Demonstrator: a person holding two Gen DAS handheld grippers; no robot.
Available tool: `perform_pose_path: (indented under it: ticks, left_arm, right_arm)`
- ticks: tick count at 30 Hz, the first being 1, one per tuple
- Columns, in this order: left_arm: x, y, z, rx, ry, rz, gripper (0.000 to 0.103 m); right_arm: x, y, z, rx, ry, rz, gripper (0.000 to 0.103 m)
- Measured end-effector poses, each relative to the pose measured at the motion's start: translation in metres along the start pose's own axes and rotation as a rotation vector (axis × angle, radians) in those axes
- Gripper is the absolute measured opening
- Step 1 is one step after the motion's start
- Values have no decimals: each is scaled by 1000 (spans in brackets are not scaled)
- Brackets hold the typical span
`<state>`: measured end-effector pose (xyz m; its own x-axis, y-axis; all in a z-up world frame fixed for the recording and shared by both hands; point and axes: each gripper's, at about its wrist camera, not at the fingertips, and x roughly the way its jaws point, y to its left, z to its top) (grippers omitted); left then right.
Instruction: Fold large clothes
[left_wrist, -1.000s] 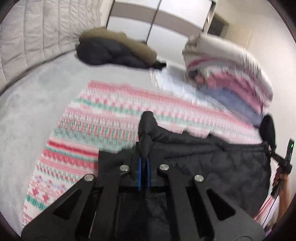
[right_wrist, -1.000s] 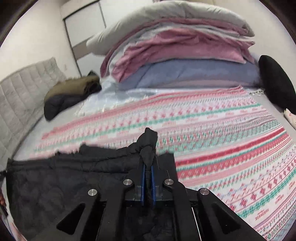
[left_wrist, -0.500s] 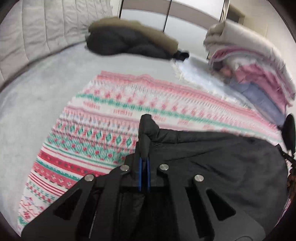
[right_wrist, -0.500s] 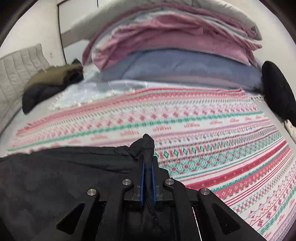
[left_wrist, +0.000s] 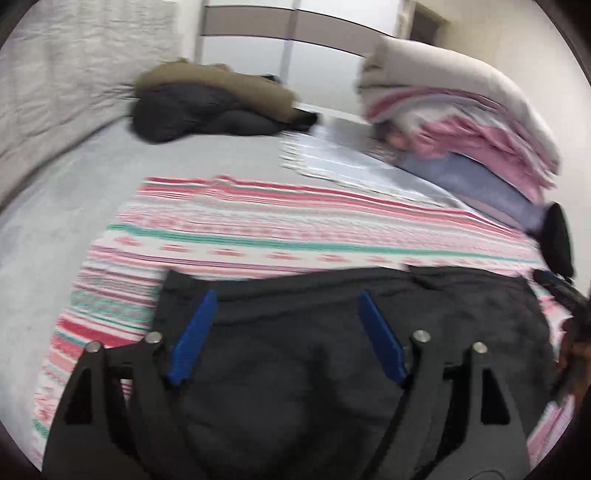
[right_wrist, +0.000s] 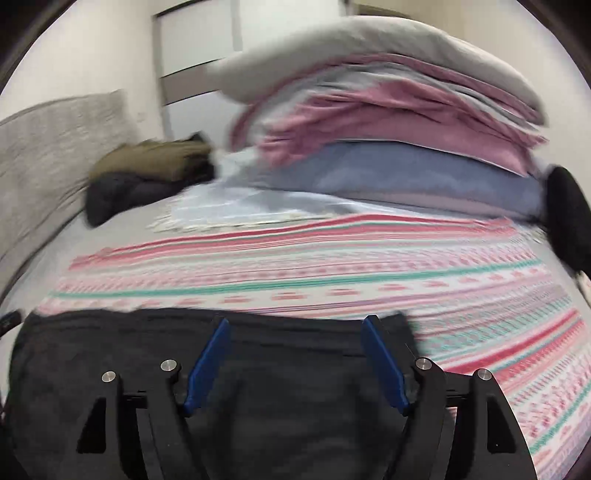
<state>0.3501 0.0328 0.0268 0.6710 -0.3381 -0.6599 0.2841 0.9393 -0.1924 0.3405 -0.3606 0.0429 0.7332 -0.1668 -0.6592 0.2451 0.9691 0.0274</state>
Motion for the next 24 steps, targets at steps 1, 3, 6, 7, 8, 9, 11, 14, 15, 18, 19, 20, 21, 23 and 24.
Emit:
perform_pose_path:
  ticks: [1, 3, 6, 7, 8, 9, 11, 14, 15, 18, 19, 20, 21, 23, 24]
  left_arm:
    - [6, -10, -1, 13, 16, -22, 81]
    - [21, -17, -5, 29, 45, -2, 81]
    - [38, 1, -13, 40, 92, 83, 81]
    - [40, 12, -15, 39, 102, 122, 81]
    - [42, 25, -18, 37, 109, 156, 81]
    - [42, 41, -20, 36, 116, 191, 81]
    - [41, 69, -24, 26, 124, 265, 81]
    - [32, 101, -28, 1, 128, 353, 81]
    - [25, 105, -29, 4, 113, 367, 81]
    - [-2, 100, -33, 0, 67, 376, 81]
    - [-11, 94, -34, 2, 55, 364, 81]
    - [-19, 89, -34, 5, 45, 346, 81]
    - [-32, 79, -36, 5, 29, 317, 81]
    - [-51, 67, -39, -17, 15, 270, 87]
    - [-63, 62, -42, -45, 13, 238, 94]
  right_arm:
    - [3, 20, -2, -38, 15, 47, 75]
    - [14, 56, -11, -99, 63, 135, 75]
    - [38, 65, -26, -148, 140, 120, 75]
    - [45, 56, -29, -151, 152, 90, 75]
    - [48, 44, -30, -140, 158, 71, 75]
    - [51, 29, -30, -114, 164, 55, 75]
    - [58, -26, -26, 1, 189, -14, 75]
    - [58, -91, -27, 109, 219, -135, 75]
    - [55, -101, -28, 112, 220, -188, 75]
    - [31, -127, -37, 151, 190, -274, 75]
    - [26, -126, -37, 166, 186, -257, 75]
    - [15, -125, -41, 183, 182, -227, 75]
    - [7, -121, -44, 181, 181, -210, 75]
    - [-15, -108, -49, 160, 172, -174, 75]
    - [-25, -100, -52, 157, 167, -157, 75]
